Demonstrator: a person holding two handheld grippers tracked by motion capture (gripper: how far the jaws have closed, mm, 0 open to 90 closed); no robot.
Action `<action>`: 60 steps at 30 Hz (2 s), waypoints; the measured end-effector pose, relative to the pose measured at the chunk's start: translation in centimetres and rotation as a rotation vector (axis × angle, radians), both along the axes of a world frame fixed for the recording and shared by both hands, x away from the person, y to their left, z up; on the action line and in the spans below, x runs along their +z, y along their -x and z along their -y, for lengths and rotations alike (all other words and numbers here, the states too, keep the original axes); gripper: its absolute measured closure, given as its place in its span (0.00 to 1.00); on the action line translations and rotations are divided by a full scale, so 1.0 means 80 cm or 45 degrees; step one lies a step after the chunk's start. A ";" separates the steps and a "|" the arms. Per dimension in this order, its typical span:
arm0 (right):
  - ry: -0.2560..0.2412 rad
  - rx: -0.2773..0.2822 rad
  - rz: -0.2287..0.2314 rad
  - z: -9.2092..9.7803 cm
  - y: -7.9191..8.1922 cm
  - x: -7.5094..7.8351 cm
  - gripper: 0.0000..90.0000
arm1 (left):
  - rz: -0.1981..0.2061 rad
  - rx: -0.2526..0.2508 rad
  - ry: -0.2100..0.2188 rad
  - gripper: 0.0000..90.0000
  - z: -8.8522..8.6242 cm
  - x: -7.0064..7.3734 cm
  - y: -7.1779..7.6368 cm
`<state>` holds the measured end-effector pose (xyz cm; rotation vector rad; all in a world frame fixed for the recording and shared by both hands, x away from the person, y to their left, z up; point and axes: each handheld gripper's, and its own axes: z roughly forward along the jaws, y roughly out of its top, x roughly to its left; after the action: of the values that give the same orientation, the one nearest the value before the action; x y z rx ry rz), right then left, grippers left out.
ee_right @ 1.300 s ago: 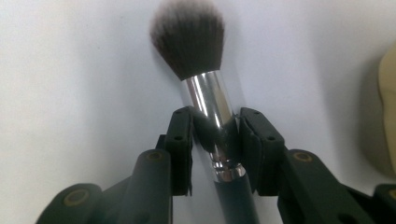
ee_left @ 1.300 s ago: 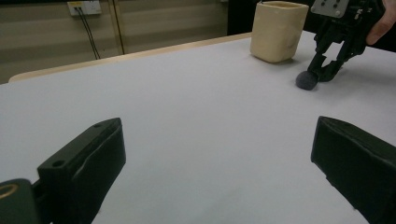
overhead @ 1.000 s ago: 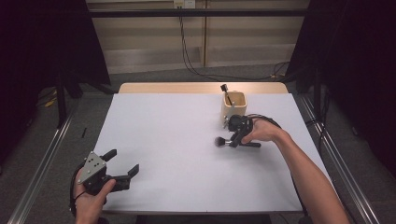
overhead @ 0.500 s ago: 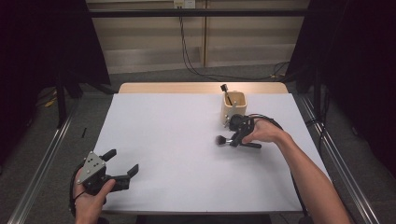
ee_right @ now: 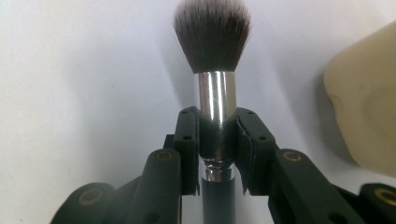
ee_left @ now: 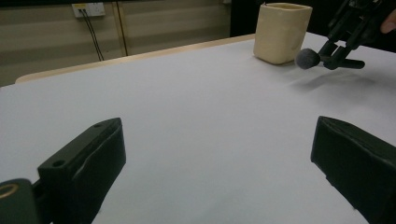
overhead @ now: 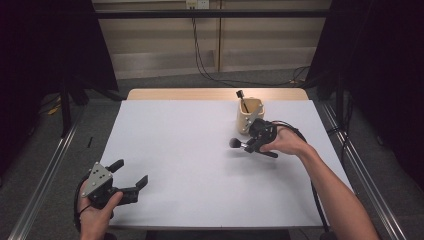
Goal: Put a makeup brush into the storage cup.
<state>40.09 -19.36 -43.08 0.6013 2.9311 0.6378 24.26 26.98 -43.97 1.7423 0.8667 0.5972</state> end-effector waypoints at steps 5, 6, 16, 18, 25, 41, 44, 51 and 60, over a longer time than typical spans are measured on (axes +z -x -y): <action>-0.071 -0.045 0.012 0.008 0.004 0.003 0.81 | 0.000 0.002 -0.001 0.04 0.000 0.000 0.000; -0.092 -0.051 0.015 0.010 0.005 0.005 0.81 | 0.000 0.002 -0.002 0.04 0.000 0.000 0.000; -0.232 -0.118 0.065 0.018 0.013 0.007 0.81 | 0.001 0.001 -0.005 0.04 0.000 0.000 -0.001; -0.268 -0.133 0.069 0.019 0.015 0.005 0.81 | 0.001 0.005 -0.001 0.04 0.000 0.000 0.000; -0.391 -0.189 0.117 0.025 0.023 0.009 0.81 | 0.001 0.014 -0.001 0.04 -0.001 0.000 -0.001; -0.619 -0.361 0.221 0.049 0.043 0.003 0.81 | 0.004 0.015 -0.002 0.03 -0.001 0.000 -0.001; -0.650 -0.380 0.241 0.050 0.046 0.003 0.81 | 0.004 0.017 -0.001 0.03 -0.001 0.000 -0.001; -0.746 -0.422 0.285 0.051 0.050 0.001 0.81 | 0.009 0.024 0.003 0.03 -0.002 0.001 0.000; -0.819 -0.460 0.337 0.054 0.053 0.008 0.81 | 0.006 0.016 0.001 0.03 -0.001 0.000 0.000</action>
<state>35.84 -23.64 -42.47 0.9729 2.2558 1.4784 24.25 27.06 -43.95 1.7354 0.8749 0.6090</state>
